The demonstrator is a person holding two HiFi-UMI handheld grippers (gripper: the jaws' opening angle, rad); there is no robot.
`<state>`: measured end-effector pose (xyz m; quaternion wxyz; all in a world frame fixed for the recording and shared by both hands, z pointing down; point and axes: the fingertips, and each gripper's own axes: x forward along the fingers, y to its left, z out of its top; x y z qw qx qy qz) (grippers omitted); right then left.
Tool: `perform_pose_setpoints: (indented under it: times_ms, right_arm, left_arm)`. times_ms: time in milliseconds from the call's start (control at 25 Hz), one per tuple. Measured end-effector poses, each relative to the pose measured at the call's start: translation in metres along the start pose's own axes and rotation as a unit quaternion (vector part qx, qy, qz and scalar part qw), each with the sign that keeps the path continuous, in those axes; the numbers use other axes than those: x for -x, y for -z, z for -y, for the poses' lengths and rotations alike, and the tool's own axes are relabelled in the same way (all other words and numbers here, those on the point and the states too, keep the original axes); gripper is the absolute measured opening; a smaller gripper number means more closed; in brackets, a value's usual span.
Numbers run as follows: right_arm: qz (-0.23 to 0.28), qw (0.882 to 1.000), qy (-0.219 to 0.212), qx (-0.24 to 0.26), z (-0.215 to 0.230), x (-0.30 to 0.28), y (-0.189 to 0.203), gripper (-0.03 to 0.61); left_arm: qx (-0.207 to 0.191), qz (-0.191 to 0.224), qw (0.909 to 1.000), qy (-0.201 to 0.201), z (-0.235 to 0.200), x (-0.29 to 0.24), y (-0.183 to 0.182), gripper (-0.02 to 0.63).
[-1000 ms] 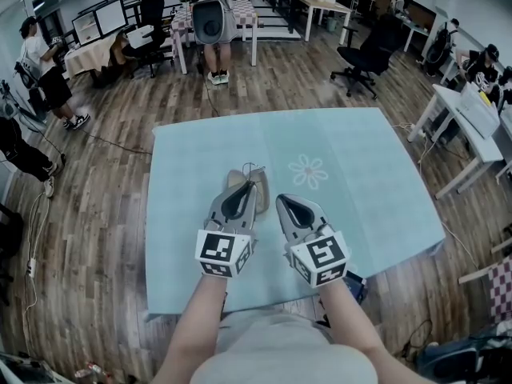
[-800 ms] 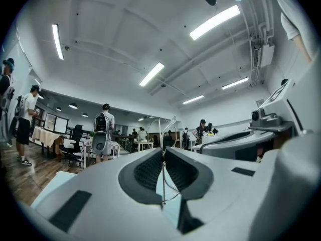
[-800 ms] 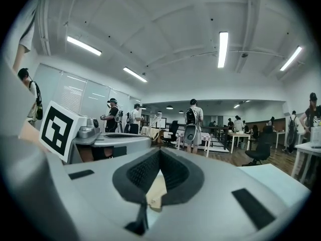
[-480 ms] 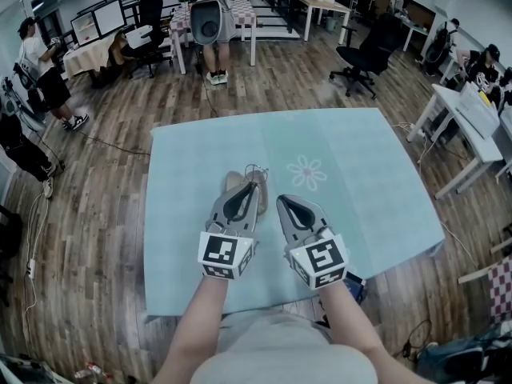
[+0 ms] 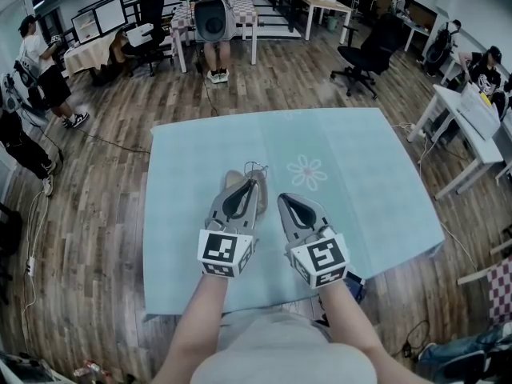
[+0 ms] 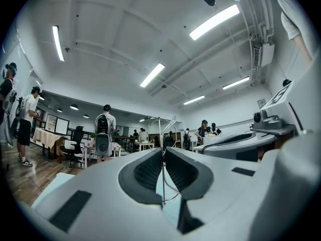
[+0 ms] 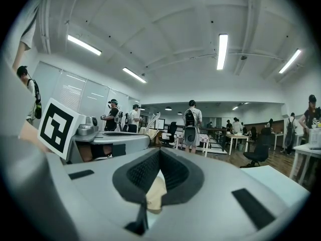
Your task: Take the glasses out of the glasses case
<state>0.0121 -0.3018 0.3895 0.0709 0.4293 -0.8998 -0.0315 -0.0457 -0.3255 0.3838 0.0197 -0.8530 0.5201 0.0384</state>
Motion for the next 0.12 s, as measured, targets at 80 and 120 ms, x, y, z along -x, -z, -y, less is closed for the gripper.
perform_pose_setpoints:
  times_ms: [80,120]
  right_arm:
    - [0.002,1.000,0.000,-0.001,0.0035,-0.0006,-0.0021,0.005]
    - [0.003,1.000,0.000,-0.001,0.0053,-0.0011,-0.0030,0.005]
  left_arm:
    - [-0.003,0.001,1.0000,-0.002,0.0002,-0.0032,-0.0024,0.031]
    - [-0.005,0.001,1.0000,-0.003,0.0002,-0.0049,-0.0035,0.032]
